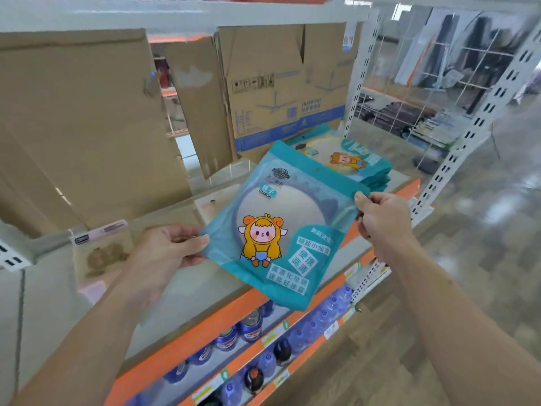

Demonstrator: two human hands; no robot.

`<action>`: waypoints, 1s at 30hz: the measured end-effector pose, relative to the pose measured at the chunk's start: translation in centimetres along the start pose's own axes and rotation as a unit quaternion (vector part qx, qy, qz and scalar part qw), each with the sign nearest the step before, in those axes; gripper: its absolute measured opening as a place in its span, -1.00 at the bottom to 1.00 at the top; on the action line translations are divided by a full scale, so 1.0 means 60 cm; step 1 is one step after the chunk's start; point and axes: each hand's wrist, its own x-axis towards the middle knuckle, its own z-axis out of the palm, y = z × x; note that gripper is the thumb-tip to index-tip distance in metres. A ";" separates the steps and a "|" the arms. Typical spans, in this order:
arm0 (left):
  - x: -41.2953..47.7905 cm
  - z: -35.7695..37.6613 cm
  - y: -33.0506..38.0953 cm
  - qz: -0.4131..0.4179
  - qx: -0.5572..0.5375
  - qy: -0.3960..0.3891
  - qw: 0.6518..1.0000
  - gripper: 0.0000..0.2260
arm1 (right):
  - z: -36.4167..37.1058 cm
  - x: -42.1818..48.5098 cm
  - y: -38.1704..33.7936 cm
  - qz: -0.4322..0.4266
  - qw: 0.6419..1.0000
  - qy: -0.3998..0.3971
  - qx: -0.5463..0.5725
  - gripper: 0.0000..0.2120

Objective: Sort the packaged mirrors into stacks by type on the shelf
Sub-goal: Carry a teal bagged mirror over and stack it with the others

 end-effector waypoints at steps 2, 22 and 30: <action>0.019 0.010 0.008 0.003 -0.002 0.005 1.000 -0.94 | 0.007 0.036 -0.006 -0.013 1.000 -0.011 -0.007 -0.62; 0.120 0.159 0.058 -0.016 -0.050 0.067 0.996 -0.94 | 0.031 0.312 -0.056 -0.055 0.995 -0.082 -0.033 -0.72; 0.132 0.260 0.072 -0.042 -0.100 0.151 0.983 -0.93 | 0.043 0.430 -0.066 -0.067 0.981 -0.166 -0.076 -0.72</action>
